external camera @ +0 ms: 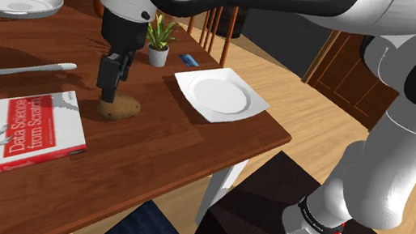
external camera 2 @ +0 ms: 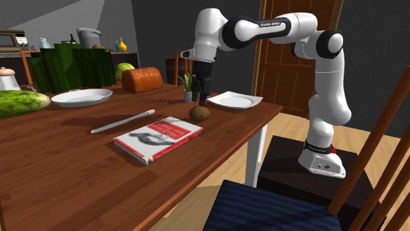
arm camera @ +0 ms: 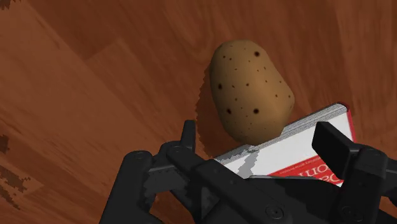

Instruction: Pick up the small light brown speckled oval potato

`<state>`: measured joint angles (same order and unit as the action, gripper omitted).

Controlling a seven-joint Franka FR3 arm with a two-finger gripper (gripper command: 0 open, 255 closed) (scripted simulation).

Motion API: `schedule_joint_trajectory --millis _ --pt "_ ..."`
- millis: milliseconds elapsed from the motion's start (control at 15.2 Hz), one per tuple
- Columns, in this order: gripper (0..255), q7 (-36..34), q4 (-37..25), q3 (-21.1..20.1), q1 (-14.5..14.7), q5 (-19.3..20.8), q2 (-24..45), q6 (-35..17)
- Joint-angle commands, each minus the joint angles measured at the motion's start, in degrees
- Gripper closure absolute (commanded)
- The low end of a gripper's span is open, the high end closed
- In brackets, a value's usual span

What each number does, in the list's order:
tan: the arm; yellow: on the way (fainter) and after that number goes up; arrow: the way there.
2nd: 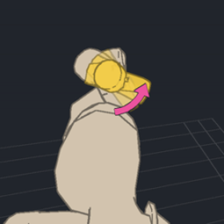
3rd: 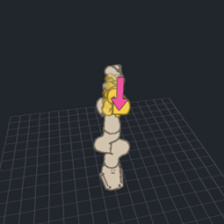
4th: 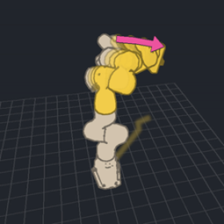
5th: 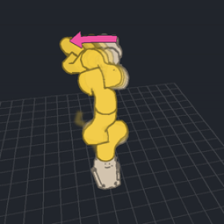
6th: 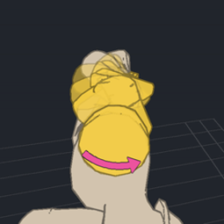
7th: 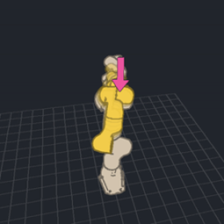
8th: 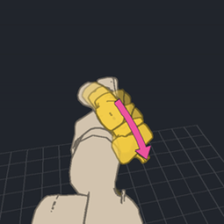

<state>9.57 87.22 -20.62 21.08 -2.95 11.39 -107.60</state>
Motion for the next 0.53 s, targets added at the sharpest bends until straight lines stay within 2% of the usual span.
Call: schedule_joint_trajectory --millis 0,462 --pt "0 0.4 -1.4 -0.5 0.6 0.2 1.4 -0.2" --pt "0 1.0 4.0 -0.4 0.4 0.0 1.2 -5.3"
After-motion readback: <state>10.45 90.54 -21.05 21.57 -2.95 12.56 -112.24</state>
